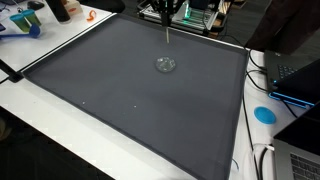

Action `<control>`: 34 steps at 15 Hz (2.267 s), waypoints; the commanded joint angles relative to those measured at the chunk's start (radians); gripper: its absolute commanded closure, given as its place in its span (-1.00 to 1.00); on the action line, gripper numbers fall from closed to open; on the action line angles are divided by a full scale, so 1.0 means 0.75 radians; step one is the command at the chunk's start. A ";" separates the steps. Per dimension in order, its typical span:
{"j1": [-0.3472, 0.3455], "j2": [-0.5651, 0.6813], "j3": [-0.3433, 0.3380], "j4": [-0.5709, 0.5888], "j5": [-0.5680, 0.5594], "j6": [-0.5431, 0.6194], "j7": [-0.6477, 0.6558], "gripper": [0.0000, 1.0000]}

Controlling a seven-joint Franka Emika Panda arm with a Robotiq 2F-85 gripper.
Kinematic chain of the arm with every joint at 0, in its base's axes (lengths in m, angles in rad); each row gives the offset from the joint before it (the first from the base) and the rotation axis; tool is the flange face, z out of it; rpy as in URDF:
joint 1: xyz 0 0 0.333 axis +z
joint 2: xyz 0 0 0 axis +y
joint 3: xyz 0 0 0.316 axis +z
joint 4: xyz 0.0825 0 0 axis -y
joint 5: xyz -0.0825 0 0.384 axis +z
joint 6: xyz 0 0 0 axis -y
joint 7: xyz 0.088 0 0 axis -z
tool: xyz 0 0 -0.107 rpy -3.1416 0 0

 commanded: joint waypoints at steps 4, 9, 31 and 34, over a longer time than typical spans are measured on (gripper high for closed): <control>0.037 -0.003 0.036 0.137 -0.122 -0.221 0.174 0.93; 0.059 -0.006 0.060 0.215 -0.157 -0.300 0.218 0.93; 0.047 0.187 0.023 0.257 -0.230 -0.115 0.226 0.93; 0.059 0.251 0.007 0.256 -0.260 -0.075 0.243 0.93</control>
